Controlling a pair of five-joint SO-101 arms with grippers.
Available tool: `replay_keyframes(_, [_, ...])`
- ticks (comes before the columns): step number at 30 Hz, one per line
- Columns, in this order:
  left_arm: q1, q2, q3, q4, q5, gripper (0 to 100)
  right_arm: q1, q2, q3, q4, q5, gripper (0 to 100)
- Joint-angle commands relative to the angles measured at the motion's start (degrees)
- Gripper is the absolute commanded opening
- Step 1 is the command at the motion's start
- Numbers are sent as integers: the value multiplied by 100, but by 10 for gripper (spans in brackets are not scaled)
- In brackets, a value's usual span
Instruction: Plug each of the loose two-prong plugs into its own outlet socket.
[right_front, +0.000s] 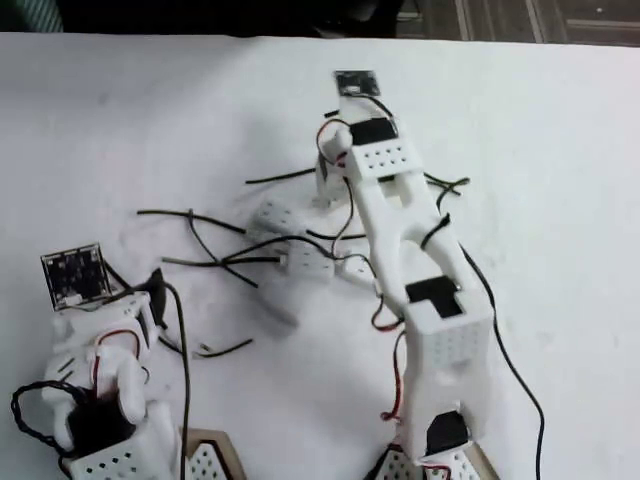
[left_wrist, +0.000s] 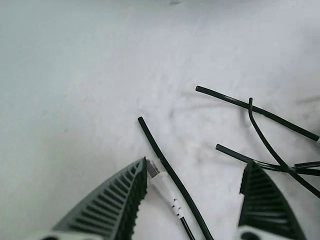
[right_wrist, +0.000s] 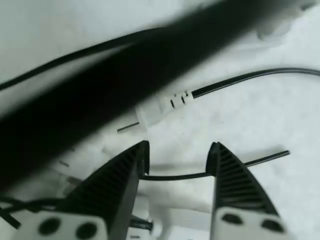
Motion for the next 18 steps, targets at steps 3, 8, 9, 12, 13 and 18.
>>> replay_keyframes(3, [-4,-40,-18,-132,-44,305,66,611,-905,-31,-1565,188])
replay_keyframes(8, [-4,-40,-18,-132,-44,305,163,1086,-1459,-31,-2189,187])
replay_keyframes(9, [-4,-40,-18,-132,-44,305,198,1156,-1556,-31,-2312,187])
replay_keyframes(12, [-4,-40,-9,-132,-105,305,277,1349,-1749,-31,-2514,187])
replay_keyframes(13, [-4,-40,-9,-132,-176,305,286,1411,-1785,-31,-2549,187])
replay_keyframes(18, [-4,-40,-9,-132,-229,305,233,1736,-1960,-48,-2549,187])
